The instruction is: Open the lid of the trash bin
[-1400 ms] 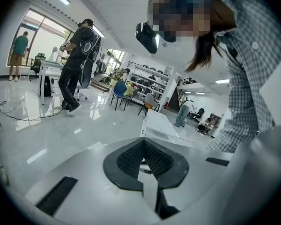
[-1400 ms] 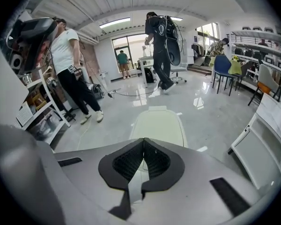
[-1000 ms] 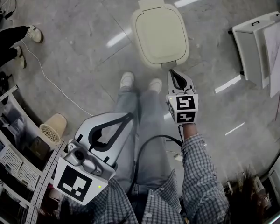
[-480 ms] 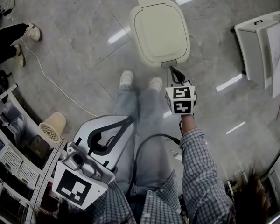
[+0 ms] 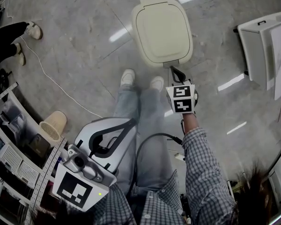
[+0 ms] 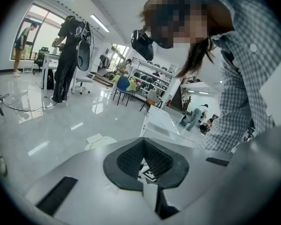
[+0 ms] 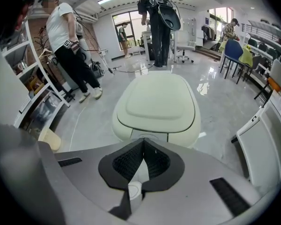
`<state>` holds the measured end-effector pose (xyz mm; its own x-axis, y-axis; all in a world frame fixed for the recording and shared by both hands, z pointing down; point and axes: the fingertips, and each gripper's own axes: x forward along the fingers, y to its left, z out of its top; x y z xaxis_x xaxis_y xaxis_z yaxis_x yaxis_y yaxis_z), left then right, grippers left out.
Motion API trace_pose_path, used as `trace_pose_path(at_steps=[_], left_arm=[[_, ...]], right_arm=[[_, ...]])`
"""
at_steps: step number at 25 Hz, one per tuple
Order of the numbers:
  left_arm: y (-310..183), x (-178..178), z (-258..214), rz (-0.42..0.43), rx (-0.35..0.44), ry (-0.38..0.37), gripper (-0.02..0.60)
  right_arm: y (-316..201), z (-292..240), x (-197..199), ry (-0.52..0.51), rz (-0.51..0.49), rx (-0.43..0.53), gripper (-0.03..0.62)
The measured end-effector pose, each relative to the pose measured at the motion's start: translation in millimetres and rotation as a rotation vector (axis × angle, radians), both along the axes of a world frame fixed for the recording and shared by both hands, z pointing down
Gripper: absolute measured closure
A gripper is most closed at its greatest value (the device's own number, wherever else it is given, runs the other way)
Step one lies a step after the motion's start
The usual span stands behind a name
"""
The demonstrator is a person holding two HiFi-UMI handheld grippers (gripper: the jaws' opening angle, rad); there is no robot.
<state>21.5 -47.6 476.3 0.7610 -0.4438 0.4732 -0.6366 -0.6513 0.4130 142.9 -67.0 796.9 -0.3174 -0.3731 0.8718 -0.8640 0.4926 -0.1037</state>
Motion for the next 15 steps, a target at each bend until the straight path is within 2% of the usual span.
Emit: trace_pose_path(at_steps=[9,15], left_arm=[[-8.0,-10.7,2.4,-0.043,0.003,-0.012,0.577],[-9.2,-9.7,1.0,-0.035,0.007,-0.011,0.577]], right_arm=[[2.2,3.8,0.8,0.024,0.045,-0.028,0.576],[3.4,3.8,0.5,0.031,0.039,-0.034,0.576]])
